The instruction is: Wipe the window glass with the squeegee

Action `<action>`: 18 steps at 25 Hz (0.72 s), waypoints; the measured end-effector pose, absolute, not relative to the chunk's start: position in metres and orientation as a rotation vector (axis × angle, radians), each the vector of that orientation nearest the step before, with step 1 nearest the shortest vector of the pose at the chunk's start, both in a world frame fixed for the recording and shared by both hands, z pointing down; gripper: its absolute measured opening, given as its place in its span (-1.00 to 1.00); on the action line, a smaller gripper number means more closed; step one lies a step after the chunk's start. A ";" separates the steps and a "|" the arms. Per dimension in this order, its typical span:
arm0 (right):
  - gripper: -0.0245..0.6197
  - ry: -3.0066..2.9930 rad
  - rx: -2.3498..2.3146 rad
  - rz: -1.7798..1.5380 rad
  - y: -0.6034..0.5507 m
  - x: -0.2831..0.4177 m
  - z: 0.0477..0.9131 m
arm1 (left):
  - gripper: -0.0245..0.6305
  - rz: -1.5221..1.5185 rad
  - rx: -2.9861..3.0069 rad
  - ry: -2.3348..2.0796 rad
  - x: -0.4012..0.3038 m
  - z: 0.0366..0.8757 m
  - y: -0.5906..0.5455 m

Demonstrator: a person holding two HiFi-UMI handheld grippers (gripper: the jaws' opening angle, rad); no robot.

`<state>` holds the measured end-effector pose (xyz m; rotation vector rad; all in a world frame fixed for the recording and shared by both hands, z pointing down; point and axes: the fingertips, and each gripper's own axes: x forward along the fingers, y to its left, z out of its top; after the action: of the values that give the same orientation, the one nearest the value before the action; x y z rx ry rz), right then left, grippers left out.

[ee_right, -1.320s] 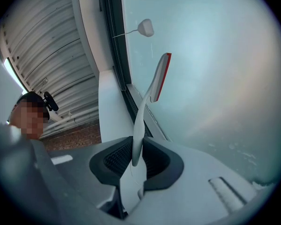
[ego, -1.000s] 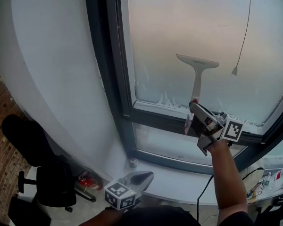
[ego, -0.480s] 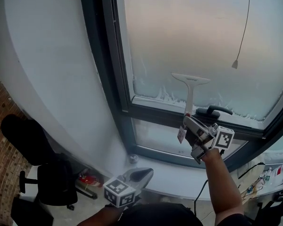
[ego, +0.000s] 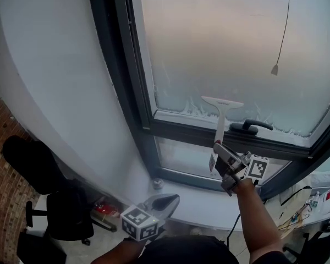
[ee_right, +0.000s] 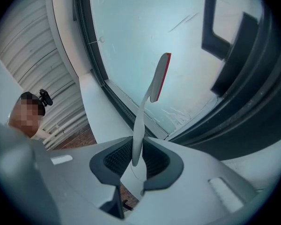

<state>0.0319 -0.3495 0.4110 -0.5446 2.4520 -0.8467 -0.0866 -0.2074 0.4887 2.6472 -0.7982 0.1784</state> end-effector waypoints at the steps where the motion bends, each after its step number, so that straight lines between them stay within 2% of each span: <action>1: -0.66 2.445 -0.547 -0.854 -0.348 0.032 0.415 | -0.93 0.177 2.646 -0.799 -0.088 0.489 -0.207; 18: -0.66 2.383 -0.644 -0.995 -0.346 0.035 0.490 | -0.93 0.199 2.647 -0.786 -0.096 0.492 -0.206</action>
<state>0.0346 -0.3464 0.4896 -0.6438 2.3831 -0.9946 -0.0959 -0.2056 0.4918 2.6472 -0.7856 0.1988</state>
